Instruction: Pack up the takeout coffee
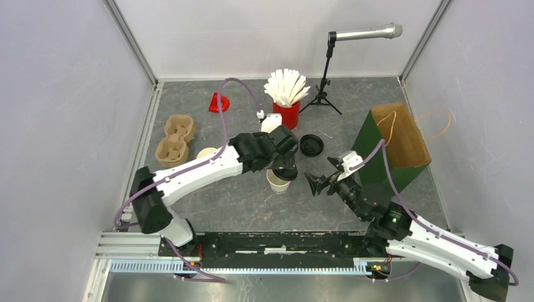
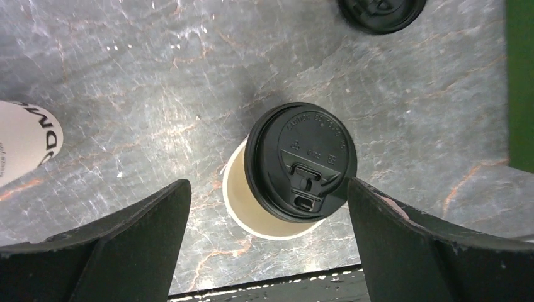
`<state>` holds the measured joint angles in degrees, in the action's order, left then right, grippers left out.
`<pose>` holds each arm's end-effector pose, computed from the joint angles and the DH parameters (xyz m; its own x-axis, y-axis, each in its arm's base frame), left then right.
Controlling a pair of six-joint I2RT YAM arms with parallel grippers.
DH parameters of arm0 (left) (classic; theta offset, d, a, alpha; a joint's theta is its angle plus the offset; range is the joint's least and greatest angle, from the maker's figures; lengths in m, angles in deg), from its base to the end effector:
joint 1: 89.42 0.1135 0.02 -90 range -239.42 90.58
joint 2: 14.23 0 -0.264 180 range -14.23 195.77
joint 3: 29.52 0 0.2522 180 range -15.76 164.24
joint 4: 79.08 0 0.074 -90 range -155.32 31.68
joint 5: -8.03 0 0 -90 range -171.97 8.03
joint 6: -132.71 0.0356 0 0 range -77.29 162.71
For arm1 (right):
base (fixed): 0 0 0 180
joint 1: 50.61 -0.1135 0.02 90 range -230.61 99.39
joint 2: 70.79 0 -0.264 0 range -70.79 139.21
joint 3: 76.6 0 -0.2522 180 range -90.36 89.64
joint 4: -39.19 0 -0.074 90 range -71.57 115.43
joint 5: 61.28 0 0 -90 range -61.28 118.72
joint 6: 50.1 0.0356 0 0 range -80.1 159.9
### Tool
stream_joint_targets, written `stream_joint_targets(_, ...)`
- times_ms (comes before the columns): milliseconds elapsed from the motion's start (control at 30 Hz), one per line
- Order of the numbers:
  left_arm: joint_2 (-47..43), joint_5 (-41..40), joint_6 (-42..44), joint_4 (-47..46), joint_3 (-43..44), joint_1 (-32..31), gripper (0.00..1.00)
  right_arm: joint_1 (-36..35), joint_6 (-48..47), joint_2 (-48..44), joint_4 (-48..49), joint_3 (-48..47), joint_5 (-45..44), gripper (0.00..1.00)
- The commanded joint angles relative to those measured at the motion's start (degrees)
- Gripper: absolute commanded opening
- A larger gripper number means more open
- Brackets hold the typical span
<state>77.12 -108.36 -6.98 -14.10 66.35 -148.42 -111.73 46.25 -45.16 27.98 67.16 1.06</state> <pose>0.1834 -0.2746 0.3052 -0.7893 -0.0126 -0.6138 0.0820 0.9887 -0.1258 0.0799 0.1106 0.2730 -0.0660 0.0832 -0.9943 -0.5474 0.8301 0.1058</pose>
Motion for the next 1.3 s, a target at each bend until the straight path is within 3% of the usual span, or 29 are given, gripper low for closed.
stream_joint_targets(0, -8.2, -4.3, 5.7, -4.5, -3.0, 1.0, 1.0, -0.2, 3.5, 5.5, 3.6, 0.2, 5.3, 0.96)
stream_joint_targets(133, -13.0, 4.1, 5.2, -9.3, -8.8, 5.9, 1.0, -0.2, 2.6, 11.3, 4.1, -3.0, 9.6, 0.89)
stream_joint_targets(267, -18.0, 17.7, 5.1, -17.6, -17.0, 12.8, 1.0, 0.0, -0.6, 13.6, 5.7, -4.4, 14.2, 0.84)
stream_joint_targets(333, -21.2, 20.2, 5.1, -22.0, -21.1, 13.6, 1.0, 0.3, -4.7, 14.9, 5.0, -5.9, 19.4, 0.85)
stream_joint_targets(433, -25.3, 24.1, 6.2, -27.5, -26.0, 14.2, 1.0, 0.5, -12.0, 16.2, 1.9, -8.1, 26.4, 0.97)
stream_joint_targets(567, -26.8, 28.8, 3.9, -31.3, -29.9, 15.4, 1.0, 0.6, -18.9, 17.2, -1.5, -9.4, 27.5, 0.98)
stream_joint_targets(767, -24.0, 30.5, 1.7, -33.9, -31.8, 15.7, 1.0, 0.7, -26.2, 17.6, 1.9, -5.4, 33.2, 0.98)
stream_joint_targets(967, -22.5, 29.3, 0.8, -35.6, -33.4, 15.8, 1.0, 0.7, -35.0, 17.5, 12.5, 1.6, 31.7, 0.98)
stream_joint_targets(1267, -21.3, 30.8, -1.7, -39.4, -36.2, 16.8, 1.0, 0.6, -42.1, 26.0, 6.1, -3.4, 34.7, 0.98)
